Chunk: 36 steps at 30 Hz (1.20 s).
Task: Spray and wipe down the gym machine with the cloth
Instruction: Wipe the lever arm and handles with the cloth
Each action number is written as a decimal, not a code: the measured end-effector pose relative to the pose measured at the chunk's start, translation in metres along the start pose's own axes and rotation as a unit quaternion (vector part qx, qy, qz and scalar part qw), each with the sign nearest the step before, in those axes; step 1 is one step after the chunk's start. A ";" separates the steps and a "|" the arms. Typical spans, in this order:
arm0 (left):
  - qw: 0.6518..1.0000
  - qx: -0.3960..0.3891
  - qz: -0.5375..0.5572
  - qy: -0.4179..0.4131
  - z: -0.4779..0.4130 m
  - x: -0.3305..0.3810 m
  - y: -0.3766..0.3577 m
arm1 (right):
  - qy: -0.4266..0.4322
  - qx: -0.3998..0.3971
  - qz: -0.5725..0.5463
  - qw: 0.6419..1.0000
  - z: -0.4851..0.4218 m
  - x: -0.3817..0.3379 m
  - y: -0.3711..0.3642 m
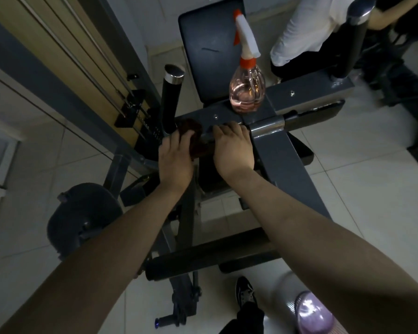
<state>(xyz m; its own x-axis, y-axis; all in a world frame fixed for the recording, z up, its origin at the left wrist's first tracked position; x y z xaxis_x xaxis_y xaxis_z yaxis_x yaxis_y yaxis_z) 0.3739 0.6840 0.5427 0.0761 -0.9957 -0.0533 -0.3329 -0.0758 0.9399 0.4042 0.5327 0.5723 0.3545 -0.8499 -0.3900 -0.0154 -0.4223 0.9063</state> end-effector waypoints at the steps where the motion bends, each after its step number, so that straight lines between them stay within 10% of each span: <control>1: 1.000 -0.002 0.003 0.000 -0.004 0.009 -0.001 | 0.002 0.011 -0.009 1.000 0.000 0.001 -0.001; 10: 0.998 -0.004 -0.013 -0.058 -0.030 0.056 -0.020 | 0.016 0.110 -0.051 0.992 -0.002 0.008 -0.002; 36: 0.999 -0.042 -0.015 -0.016 0.005 -0.025 0.017 | -0.033 0.069 -0.231 0.970 0.000 0.016 0.001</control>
<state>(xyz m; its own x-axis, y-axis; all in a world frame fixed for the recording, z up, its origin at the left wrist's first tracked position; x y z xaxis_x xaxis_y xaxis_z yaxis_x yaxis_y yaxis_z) 0.3618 0.7073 0.5582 0.0540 -0.9943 -0.0917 -0.2501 -0.1023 0.9628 0.4095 0.5186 0.5674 0.2928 -0.5758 -0.7634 0.0043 -0.7976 0.6032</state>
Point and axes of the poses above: each hand's wrist, its own z-axis away from the middle knuckle, its own y-axis out of the back of the hand, x = y × z, the point moved 3 cm from there along -z, towards the middle knuckle, and after that the axes turned 9 degrees about -z, right-handed, at the moved point
